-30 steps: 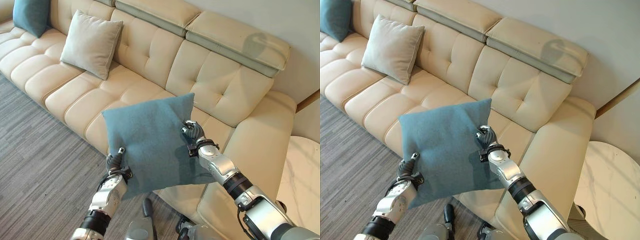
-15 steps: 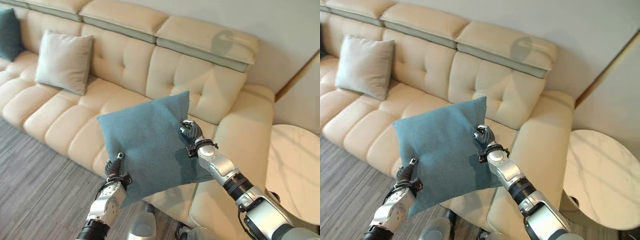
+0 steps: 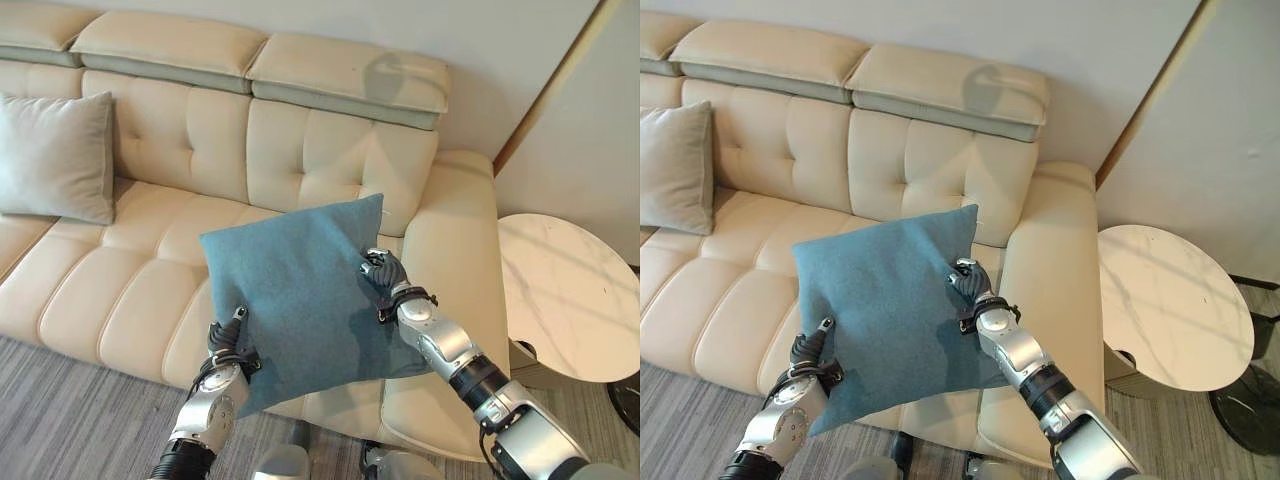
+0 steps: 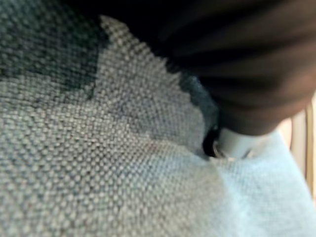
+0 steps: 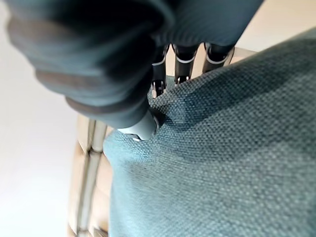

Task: Pick up all the scattered cushions and arrange them neatly on the sofa.

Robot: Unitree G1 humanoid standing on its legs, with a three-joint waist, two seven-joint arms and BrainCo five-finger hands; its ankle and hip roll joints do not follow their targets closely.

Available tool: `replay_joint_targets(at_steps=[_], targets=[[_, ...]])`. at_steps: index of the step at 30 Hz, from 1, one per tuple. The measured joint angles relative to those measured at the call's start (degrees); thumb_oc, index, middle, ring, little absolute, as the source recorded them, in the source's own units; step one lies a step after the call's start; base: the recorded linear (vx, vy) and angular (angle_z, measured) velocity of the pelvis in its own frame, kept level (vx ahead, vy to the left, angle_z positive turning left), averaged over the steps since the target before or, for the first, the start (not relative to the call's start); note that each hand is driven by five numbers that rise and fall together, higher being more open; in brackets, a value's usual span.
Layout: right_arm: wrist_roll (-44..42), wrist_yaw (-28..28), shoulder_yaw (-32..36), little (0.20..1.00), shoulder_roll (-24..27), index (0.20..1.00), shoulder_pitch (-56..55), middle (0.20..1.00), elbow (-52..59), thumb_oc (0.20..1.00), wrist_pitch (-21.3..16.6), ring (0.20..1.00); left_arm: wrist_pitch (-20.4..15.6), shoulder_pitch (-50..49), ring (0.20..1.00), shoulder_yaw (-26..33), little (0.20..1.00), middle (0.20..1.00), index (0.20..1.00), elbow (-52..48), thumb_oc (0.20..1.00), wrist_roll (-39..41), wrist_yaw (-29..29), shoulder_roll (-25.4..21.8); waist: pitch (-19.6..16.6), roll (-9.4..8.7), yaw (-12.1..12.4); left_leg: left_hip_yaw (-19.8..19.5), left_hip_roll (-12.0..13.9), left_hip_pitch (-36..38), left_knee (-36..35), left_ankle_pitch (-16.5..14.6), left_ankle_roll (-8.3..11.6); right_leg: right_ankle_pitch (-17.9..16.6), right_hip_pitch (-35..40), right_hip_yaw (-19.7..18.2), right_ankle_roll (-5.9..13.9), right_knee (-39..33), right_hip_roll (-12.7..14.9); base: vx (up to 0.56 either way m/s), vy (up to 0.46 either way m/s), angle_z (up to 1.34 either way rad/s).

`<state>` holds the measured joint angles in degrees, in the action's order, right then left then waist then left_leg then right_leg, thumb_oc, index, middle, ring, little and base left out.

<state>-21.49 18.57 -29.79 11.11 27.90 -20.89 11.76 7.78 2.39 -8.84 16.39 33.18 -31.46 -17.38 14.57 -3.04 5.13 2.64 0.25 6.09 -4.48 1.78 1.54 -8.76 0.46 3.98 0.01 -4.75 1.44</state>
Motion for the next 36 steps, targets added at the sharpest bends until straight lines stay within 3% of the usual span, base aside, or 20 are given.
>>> replay_joint_targets(at_steps=[8,13,17,19,23,28,31,34,35,36], targets=[[-2.22,2.65,4.0,0.2,0.54,0.2,0.16,0.2,0.01,0.2,-0.52,0.2,0.64,7.52,0.2,-0.33,0.2,0.2,0.2,1.01,0.2,-3.47,0.39,-1.53,-2.98,-0.11,-2.24,1.23,-0.16,-1.61,-0.07,0.04,-0.23,-0.52,-2.12,-1.11,0.26,-0.28,0.09,0.02,0.098,-0.09],[-3.68,5.7,5.68,0.2,0.89,0.2,5.45,0.2,-0.82,0.2,-1.83,0.2,0.46,19.47,0.2,-2.98,0.2,0.2,0.2,5.75,0.2,-5.75,-0.45,-5.33,-3.39,-0.13,-2.63,0.93,-0.59,-7.47,0.61,1.8,-0.79,-2.79,-7.46,-0.78,0.25,0.02,0.62,-0.11,0.077,0.05],[-4.38,10.07,6.26,0.2,1.81,0.2,17.9,0.2,-8.56,0.2,-2.93,0.2,0.46,34.89,0.2,-7.41,0.2,0.2,0.2,13.22,0.2,-8.36,-2.37,-7.76,-2.76,0.23,-3.05,0.7,-1.42,-16.8,3.82,2.93,-0.97,-5.08,-14.8,-0.04,0.38,0.05,1.77,-0.07,0.057,0.16],[-4.23,11.7,6.33,0.2,2.77,0.2,22.43,0.2,-10.53,0.2,-3.09,0.2,0.41,39.93,0.2,-8.08,0.2,0.2,0.2,13.77,0.2,-9.98,-2.92,-8.48,-0.93,0.7,-3.22,0.06,-1.57,-19.24,5.59,2.93,-0.98,-5.44,-16.16,0.55,0.59,0.06,2.05,-0.05,0.039,0.22],[-0.75,14.44,6.64,0.2,6.61,0.2,33.05,0.2,-13.53,0.2,-3.93,0.2,0.14,55.26,0.2,-14.8,0.2,0.2,0.2,18.95,0.2,-12.37,-4.65,-12.59,3.92,1.26,-3.19,-1.37,-1.68,-27.37,10.42,2.54,-0.43,-5.14,-22.19,1.86,0.89,1.75,2.23,-0.03,0.029,0.22],[1.79,16.53,4.51,0.2,17.0,0.2,47.76,0.2,-15.21,0.2,-5.38,0.2,-1.13,75.59,0.2,-23.42,0.2,0.2,0.2,25.28,0.2,-14.32,-6.22,-14.04,11.22,3.34,-3.22,-3.84,-1.87,-39.54,17.04,2.72,-0.47,-5.18,-32.67,3.75,0.39,7.46,2.68,-0.01,0.045,0.21],[1.55,16.97,-1.79,0.2,21.1,0.2,53.03,0.2,-18.58,0.2,-5.74,0.2,-1.6,80.93,0.2,-27.78,0.2,0.2,0.2,30.57,0.2,-13.27,-5.59,-13.5,13.44,3.6,-3.45,-4.02,-2.04,-43.12,19.72,1.93,-0.3,-4.79,-36.3,4.03,-0.72,10.25,3.0,0.01,0.011,0.02],[0.95,17.02,-7.58,0.2,25.34,0.2,61.67,0.2,-23.3,0.2,-6.07,0.2,-2.22,87.99,0.2,-29.49,0.2,0.2,0.2,35.12,0.2,-6.81,-4.55,-13.27,15.69,3.69,-3.67,-4.16,-2.11,-48.69,23.42,1.49,-0.4,-4.1,-41.65,4.07,-0.82,14.05,3.35,0.02,-0.005,0.05],[0.65,17.39,-9.47,0.2,26.63,0.2,64.22,0.2,-24.21,0.2,-6.3,0.2,-2.62,89.92,0.275,-29.79,0.275,0.275,0.275,36.66,0.275,-4.65,-4.53,-12.85,16.15,3.62,-3.7,-4.38,-2.27,-50.04,23.74,1.5,-0.4,-3.84,-43.05,4.06,-0.94,14.74,3.53,0.02,-0.013,0.08],[0.6,17.61,-10.37,0.2,27.21,0.2,65.56,0.2,-24.39,0.2,-6.71,0.2,-2.66,90.78,0.555,-29.95,0.555,0.555,0.555,37.25,0.555,-3.99,-4.5,-12.78,16.15,3.63,-3.65,-4.58,-2.39,-50.73,23.76,1.49,-0.4,-3.78,-43.88,4.1,-0.94,15.13,3.64,0.01,-0.014,0.09]])
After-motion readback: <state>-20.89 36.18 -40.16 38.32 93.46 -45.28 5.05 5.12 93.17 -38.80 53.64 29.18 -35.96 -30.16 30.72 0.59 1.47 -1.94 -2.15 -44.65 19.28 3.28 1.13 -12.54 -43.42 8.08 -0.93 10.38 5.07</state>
